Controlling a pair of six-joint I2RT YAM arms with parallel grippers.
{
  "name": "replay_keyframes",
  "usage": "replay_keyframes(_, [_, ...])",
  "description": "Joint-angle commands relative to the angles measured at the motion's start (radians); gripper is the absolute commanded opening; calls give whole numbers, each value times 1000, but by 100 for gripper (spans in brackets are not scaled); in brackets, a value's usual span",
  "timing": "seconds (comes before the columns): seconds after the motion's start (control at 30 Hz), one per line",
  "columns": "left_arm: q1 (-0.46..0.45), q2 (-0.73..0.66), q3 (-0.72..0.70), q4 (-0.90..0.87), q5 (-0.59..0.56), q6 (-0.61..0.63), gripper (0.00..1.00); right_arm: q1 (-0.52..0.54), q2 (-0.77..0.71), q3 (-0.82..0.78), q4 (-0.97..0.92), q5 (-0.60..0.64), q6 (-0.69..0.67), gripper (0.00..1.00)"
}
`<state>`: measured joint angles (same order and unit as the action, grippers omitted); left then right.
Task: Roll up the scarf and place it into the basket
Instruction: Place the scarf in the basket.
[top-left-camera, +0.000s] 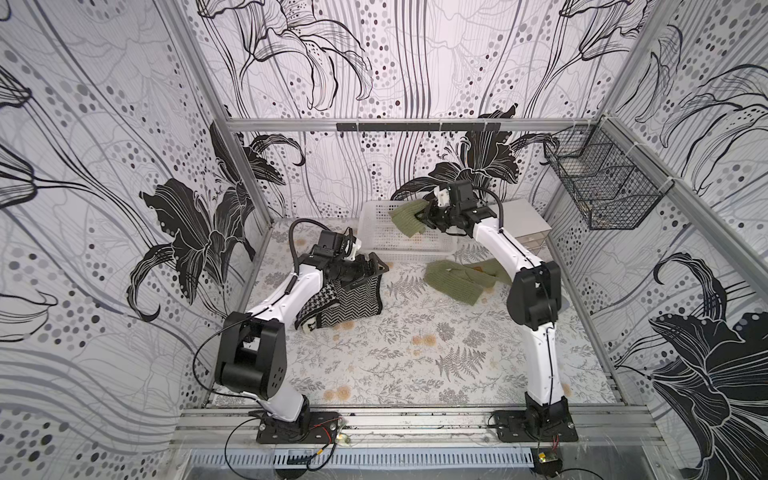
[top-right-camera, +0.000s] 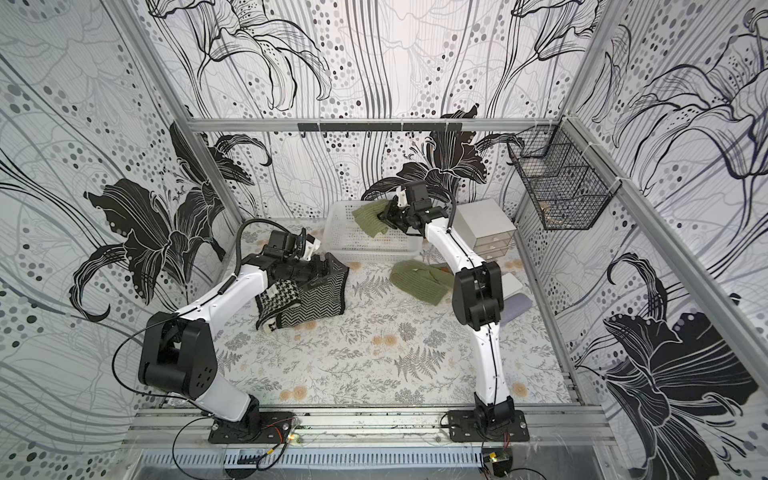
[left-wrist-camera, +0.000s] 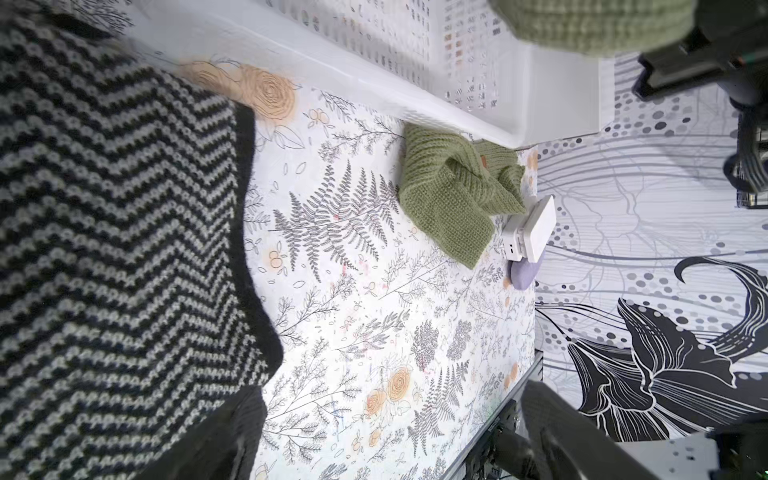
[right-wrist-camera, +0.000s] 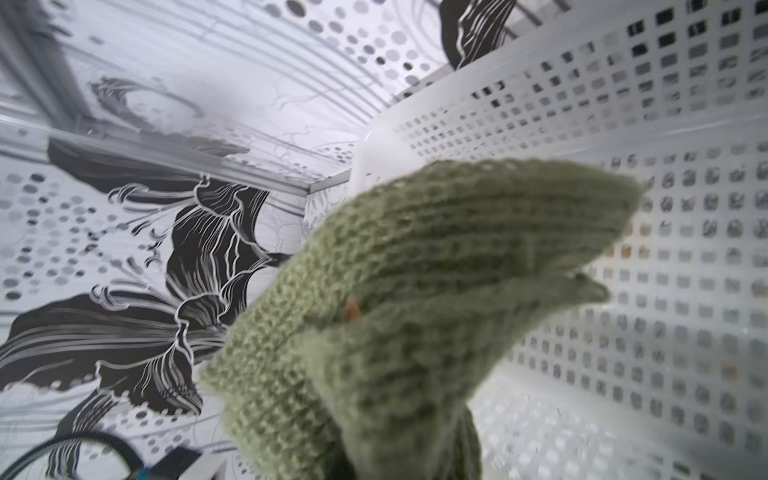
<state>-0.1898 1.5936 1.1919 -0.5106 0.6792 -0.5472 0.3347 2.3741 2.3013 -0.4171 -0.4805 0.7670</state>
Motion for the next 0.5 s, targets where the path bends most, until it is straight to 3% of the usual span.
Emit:
replay_keyframes(0.0, [7,-35,-15,-1,-12,3,99,-8,175,223,-197,19,48,0])
replay_keyframes(0.1, [17,-45,-26,-16,-16,8,99,-15,257,316,-237,80,100,0])
replay_keyframes(0.33, [23,-40,-30,-24,-12,12,99,-21,225,188,-173,208,207,0])
replay_keyframes(0.37, [22,-37,-32,-21,-11,11,99,-25,229,184,-162,211,222,4])
replay_keyframes(0.43, [22,-31,-30,-23,-10,10,99,-29,250,206,-153,204,235,30])
replay_keyframes(0.47, [23,-32,-31,-25,-11,12,99,-31,262,220,-153,206,240,37])
